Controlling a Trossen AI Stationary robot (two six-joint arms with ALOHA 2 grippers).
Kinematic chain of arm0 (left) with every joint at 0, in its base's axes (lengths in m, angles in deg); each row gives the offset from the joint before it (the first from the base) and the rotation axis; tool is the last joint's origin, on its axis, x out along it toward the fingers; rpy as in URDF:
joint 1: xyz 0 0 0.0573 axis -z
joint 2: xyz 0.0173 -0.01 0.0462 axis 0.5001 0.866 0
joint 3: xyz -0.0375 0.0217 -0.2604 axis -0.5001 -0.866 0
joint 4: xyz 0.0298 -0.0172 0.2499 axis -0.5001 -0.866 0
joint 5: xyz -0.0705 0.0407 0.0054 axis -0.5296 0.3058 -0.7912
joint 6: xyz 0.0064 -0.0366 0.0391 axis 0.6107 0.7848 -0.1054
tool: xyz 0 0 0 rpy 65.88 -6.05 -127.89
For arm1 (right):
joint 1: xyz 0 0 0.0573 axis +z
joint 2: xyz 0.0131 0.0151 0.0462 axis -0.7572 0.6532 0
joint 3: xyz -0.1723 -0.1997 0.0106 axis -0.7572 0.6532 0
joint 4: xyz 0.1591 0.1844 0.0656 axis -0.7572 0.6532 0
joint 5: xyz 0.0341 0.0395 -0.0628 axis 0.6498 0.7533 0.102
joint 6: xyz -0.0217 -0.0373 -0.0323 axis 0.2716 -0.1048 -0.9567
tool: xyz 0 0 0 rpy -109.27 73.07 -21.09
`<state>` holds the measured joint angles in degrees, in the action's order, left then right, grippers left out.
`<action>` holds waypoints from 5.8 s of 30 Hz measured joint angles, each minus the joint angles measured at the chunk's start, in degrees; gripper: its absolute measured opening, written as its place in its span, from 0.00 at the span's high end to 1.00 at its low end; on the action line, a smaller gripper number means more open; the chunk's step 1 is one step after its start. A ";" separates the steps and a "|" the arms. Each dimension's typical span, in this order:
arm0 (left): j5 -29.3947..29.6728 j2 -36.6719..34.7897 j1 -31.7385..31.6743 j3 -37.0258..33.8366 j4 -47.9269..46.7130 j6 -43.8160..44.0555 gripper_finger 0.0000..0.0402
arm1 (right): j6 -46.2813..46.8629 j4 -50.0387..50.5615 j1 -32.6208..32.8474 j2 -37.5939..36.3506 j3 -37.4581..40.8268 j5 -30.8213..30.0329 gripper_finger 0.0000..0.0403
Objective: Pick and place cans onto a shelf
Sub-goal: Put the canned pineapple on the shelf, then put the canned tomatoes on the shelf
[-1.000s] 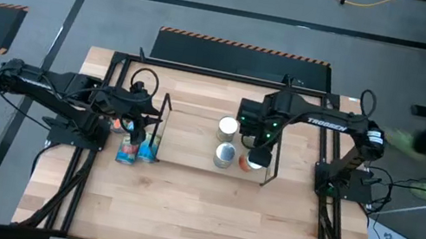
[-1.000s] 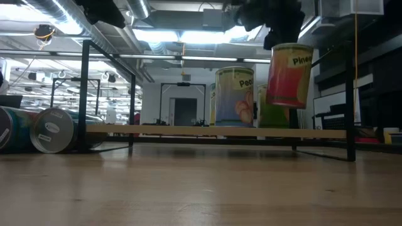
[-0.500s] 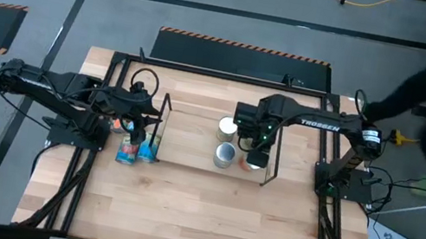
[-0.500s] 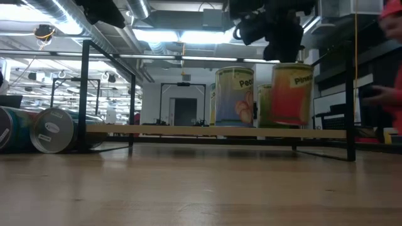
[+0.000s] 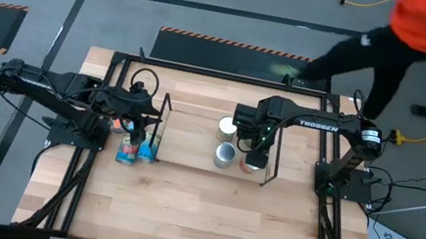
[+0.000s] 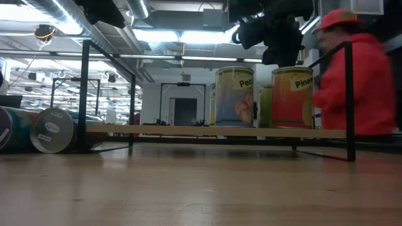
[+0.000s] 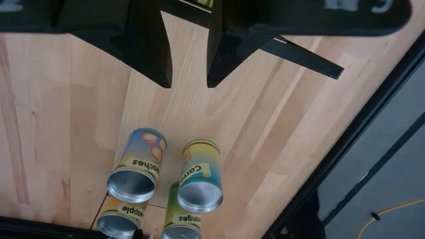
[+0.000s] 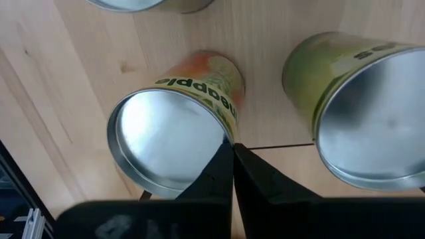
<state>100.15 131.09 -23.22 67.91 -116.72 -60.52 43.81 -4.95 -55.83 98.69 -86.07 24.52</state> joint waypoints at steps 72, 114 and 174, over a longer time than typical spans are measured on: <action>-12.00 -2.72 -11.47 3.34 -19.68 8.63 0.60 | -14.41 -3.45 -3.68 -28.47 -5.57 -1.48 0.85; -21.13 -3.21 -12.63 -25.11 -11.35 10.99 0.61 | -17.60 -31.78 -3.85 -42.20 23.27 3.98 0.85; -44.61 -3.19 -12.61 -32.04 -10.57 30.34 0.61 | -12.15 -42.05 -3.82 -43.54 34.36 9.53 0.85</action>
<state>55.54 127.90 -35.83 35.86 -127.29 -30.18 31.67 -47.00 -59.66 55.15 -51.71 34.06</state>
